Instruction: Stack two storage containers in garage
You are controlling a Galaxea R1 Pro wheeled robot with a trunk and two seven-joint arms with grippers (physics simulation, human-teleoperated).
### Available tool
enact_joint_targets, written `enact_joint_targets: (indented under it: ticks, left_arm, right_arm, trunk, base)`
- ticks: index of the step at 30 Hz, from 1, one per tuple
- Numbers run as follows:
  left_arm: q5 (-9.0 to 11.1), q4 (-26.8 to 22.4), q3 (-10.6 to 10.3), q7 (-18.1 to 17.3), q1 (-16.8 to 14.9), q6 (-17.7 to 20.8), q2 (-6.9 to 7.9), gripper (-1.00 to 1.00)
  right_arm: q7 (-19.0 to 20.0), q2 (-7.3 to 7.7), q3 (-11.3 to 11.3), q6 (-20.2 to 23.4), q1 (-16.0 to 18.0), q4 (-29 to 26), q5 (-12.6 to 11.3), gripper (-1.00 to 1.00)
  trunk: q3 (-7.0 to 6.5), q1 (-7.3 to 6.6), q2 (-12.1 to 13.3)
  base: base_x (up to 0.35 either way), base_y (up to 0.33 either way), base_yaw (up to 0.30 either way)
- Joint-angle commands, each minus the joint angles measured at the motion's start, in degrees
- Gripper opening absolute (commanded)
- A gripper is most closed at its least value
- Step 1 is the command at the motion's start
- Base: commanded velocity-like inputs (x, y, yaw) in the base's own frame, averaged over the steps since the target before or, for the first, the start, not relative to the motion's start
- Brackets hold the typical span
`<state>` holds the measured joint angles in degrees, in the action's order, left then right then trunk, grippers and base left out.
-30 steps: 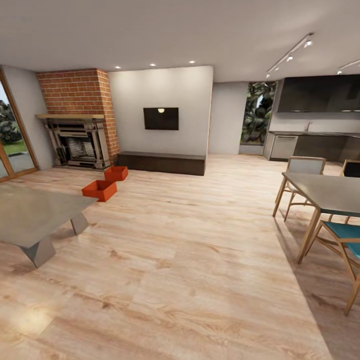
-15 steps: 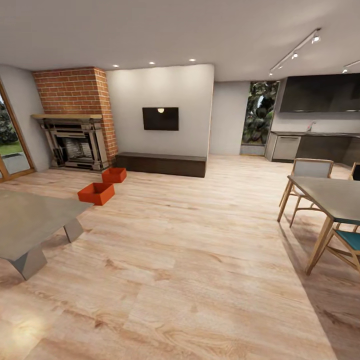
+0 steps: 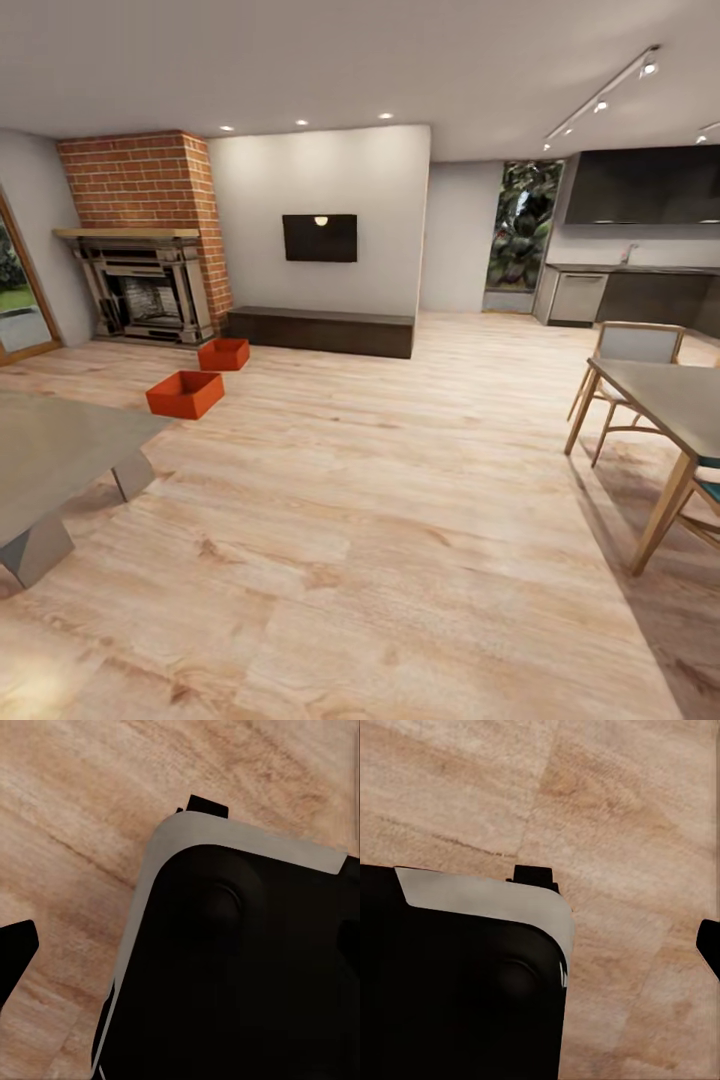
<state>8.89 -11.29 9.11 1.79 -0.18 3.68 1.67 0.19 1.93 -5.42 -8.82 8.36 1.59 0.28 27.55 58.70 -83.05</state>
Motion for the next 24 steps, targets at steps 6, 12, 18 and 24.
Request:
enact_joint_targets:
  ticks: [6, 12, 18, 24]
  left_arm:
    - [0.6, -0.06, -0.09, 0.14, 0.0, 0.36, 0.0, 1.0]
    - [0.6, -0.05, -0.09, 0.14, 0.0, 0.36, 0.0, 1.0]
    - [0.6, -0.05, -0.11, 0.14, 0.0, 0.36, 0.0, 1.0]
    - [0.6, -0.05, -0.07, 0.14, 0.0, 0.36, 0.0, 1.0]
  right_arm:
    - [0.01, 0.0, -0.47, -0.4, 0.07, 0.17, 0.07, 1.0]
    - [0.01, 0.0, -0.47, -0.41, 0.07, 0.17, 0.13, 1.0]
    - [0.01, -0.2, -0.44, -0.39, 0.07, 0.14, 0.16, 1.0]
    - [0.02, -0.58, -0.17, -0.33, 0.07, 0.13, 0.14, 1.0]
  trunk:
    - [0.06, 0.03, -0.03]
    - [0.06, 0.03, -0.03]
    - [0.06, 0.03, -0.03]
    - [0.06, 0.03, -0.03]
  base:
    - [0.322, 0.0, 0.0]
    - [0.322, 0.0, 0.0]
    - [0.322, 0.0, 0.0]
    - [0.322, 0.0, 0.0]
